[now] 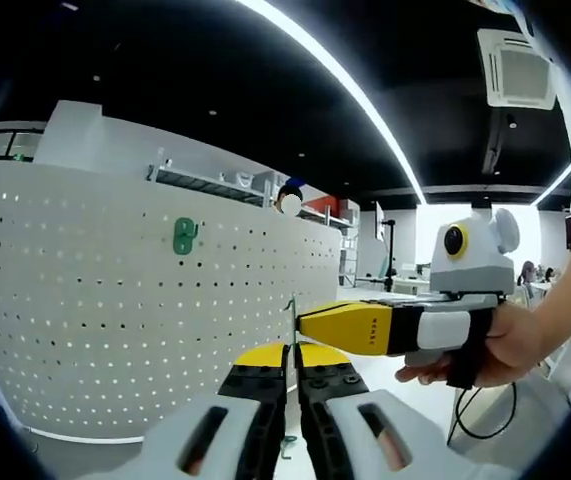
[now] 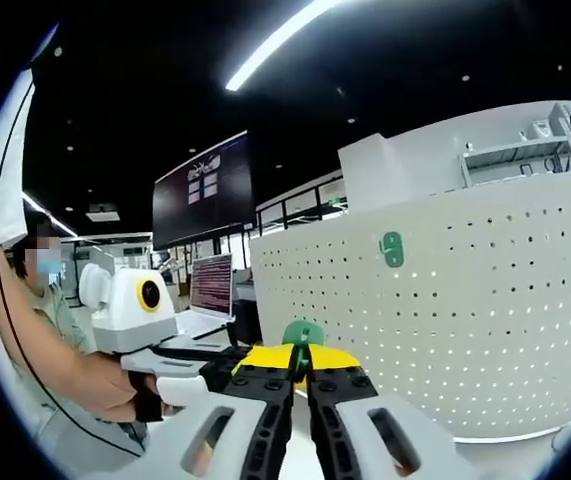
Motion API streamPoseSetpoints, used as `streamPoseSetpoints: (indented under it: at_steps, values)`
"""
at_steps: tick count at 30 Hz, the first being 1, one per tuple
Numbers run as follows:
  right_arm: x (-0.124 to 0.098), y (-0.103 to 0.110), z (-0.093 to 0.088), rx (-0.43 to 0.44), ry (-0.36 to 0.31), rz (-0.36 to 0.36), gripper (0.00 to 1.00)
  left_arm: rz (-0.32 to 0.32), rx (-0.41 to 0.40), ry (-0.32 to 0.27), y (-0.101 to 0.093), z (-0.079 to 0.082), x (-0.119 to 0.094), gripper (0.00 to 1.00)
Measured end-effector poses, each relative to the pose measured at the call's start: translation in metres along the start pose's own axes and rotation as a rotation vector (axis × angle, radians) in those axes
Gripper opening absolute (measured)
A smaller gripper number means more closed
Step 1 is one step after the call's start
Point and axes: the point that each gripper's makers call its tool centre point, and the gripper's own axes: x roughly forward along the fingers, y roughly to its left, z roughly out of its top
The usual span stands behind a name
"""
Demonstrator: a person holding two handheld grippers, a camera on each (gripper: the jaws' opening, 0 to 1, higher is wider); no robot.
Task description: Insert the hook assembly into the mounting plate slot until the hook locks in place.
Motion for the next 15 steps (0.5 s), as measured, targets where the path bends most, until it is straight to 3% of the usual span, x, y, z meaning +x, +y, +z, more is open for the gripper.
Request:
streamPoseSetpoints:
  at_steps: [15]
  values:
    - [-0.0001,0.0000,-0.0007,0.019,0.017,-0.015,0.00,0.005,0.007,0.003,0.0003,0.0007,-0.0006,0.02]
